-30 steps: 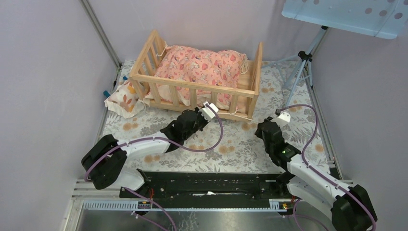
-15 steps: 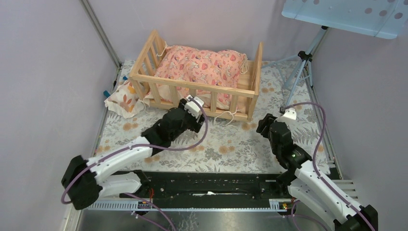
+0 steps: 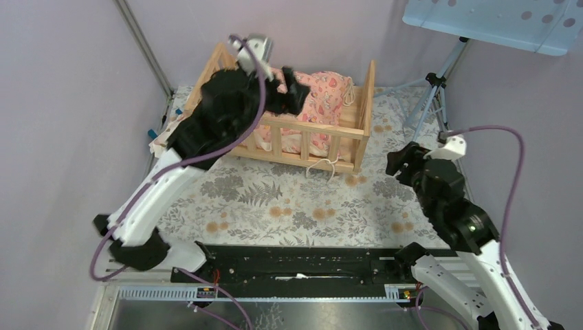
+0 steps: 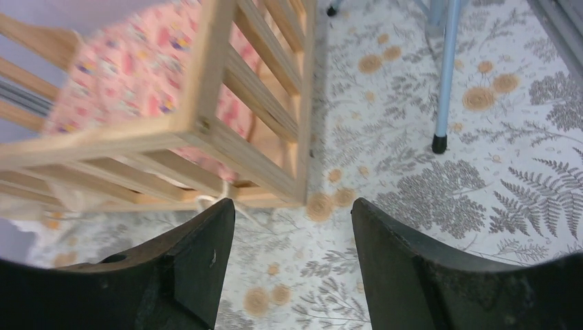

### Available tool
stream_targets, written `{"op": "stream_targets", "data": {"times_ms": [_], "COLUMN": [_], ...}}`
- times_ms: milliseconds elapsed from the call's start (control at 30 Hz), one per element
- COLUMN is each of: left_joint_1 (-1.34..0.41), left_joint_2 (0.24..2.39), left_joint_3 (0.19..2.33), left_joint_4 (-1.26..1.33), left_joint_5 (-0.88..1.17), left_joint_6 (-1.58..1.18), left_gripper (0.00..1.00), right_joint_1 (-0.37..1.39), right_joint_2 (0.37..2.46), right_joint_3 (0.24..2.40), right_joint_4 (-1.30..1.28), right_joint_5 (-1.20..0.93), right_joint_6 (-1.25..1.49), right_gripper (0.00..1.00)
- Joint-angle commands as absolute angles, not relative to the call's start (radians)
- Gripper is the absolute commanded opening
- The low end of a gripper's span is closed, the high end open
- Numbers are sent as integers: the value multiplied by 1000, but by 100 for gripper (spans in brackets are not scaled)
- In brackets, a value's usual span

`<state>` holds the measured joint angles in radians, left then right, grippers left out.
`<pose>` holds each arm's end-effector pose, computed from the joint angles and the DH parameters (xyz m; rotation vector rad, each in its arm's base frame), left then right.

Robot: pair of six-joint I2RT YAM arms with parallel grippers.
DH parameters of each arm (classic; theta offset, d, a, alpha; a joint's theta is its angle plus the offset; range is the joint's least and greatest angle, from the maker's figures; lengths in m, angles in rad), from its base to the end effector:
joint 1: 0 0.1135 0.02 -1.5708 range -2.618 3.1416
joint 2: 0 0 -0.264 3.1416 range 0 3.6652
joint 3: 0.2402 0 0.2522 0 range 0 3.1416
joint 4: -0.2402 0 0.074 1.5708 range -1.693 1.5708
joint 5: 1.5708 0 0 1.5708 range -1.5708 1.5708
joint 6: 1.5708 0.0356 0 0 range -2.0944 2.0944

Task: Set up the pet bed
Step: Adjust the bed frame at the center of the board.

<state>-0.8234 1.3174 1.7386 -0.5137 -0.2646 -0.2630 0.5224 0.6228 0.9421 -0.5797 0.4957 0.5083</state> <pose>0.1841 -0.1849 0.5140 0.2693 1.6739 -0.6013 0.1134 0.0457 0.3742 0.3326 1.7772 0.2814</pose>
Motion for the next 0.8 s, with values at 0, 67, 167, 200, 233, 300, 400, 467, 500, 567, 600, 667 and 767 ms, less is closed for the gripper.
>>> {"op": "stream_targets", "data": {"times_ms": [0,67,167,200,233,300,400,467,500,567,600,667,767], "left_joint_1": [-839,-856,-886,-891,-891,-893,-898,-904,-907,-914,-919,-925,-935], "left_joint_2": [1627,1754,1936,1988,2026,2071,2085,2085,2090,2103,2109,2123,2142], "left_joint_3": [2059,2193,2390,2440,2473,2484,2437,2410,2405,2407,2408,2412,2411], "left_joint_4": [-691,-727,-784,-799,-809,-798,-725,-684,-671,-651,-643,-633,-622], "left_joint_5": [-134,-130,-152,-161,-160,-151,-103,-72,-65,-51,-48,-44,-44], "left_joint_6": [-312,-301,-292,-298,-307,-328,-348,-358,-365,-374,-376,-383,-391], "left_gripper": [79,79,81,81,81,81,81,81,81,81,81,80,79], "right_joint_1": [517,517,517,517,517,517,517,517,517,517,518,517,516], "right_joint_2": [604,586,559,548,538,515,500,495,492,485,479,467,451], "right_joint_3": [1119,1155,1180,1181,1179,1167,1148,1137,1131,1121,1117,1107,1090], "right_joint_4": [-737,-759,-786,-795,-800,-809,-816,-819,-818,-816,-816,-815,-812], "right_joint_5": [523,539,560,567,576,590,596,594,592,593,595,600,606], "right_joint_6": [562,562,563,563,564,563,560,556,555,551,551,549,545], "right_gripper": [71,71,71,71,71,71,71,72,72,72,72,72,72]}}
